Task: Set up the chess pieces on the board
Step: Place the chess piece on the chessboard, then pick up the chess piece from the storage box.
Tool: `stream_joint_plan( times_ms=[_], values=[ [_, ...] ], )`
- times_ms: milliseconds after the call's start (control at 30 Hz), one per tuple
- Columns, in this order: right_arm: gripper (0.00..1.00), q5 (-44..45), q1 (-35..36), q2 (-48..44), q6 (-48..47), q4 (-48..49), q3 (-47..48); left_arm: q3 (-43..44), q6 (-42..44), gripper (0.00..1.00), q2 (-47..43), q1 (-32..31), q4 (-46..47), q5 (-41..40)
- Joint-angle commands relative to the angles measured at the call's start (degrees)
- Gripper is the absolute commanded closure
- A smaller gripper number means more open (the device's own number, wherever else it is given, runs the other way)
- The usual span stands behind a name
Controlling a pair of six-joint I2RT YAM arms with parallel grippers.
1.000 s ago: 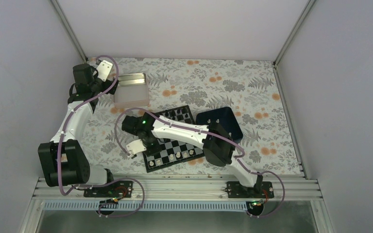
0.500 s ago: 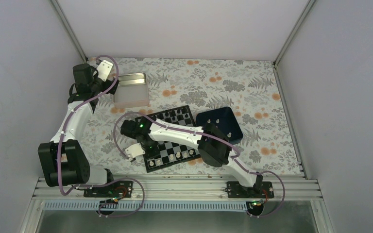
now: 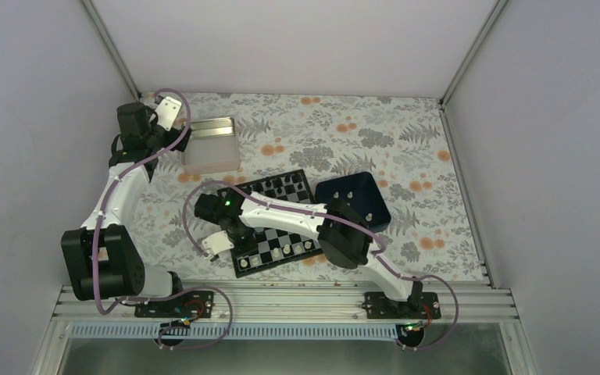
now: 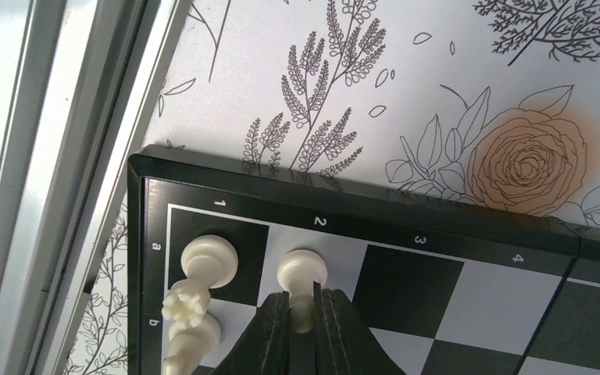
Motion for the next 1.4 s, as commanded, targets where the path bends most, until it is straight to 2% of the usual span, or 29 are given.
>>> stream_joint_plan(
  times_ms=[0,167,233,333,500,667,867,1067,1367],
  values=[
    [0.91,0.4,0.2,0.0,-0.5,-0.1,-0.6,-0.5,-0.9,0.00,-1.2,0.3,1.6,0.8],
    [0.86,0.8,0.1,0.2,-0.4,0.1,-0.9,-0.5,-0.9,0.00,-1.2,0.3,1.5,0.8],
    [0.78,1.2,0.0,0.0,-0.2,0.5,-0.6,-0.5,-0.9,0.00,-1.2,0.4,1.6,0.8],
    [0.71,1.5,-0.5,-0.8,0.4,0.3,0.6,-0.5,-0.9,0.00,-1.3,0.4,1.6,0.7],
    [0.69,1.2,-4.6,-5.2,1.4,-0.3,1.9,-0.3,-0.9,0.00,-1.3,0.4,1.5,0.6],
    [0.69,-0.1,-14.9,-14.0,2.4,-0.7,-2.7,-0.5,-0.8,0.00,-1.3,0.5,1.8,0.2],
    [0.70,-0.4,-29.6,-24.3,2.9,2.6,-14.8,0.0,-0.8,0.00,-0.1,0.5,1.3,0.4],
    [0.70,0.7,-42.8,-28.1,2.4,7.4,-25.5,0.5,-0.9,0.00,0.9,0.5,0.8,0.5],
    [0.68,2.9,-50.4,-25.9,2.8,11.7,-32.0,0.7,-0.8,0.00,0.9,0.5,0.3,0.5]
  ],
)
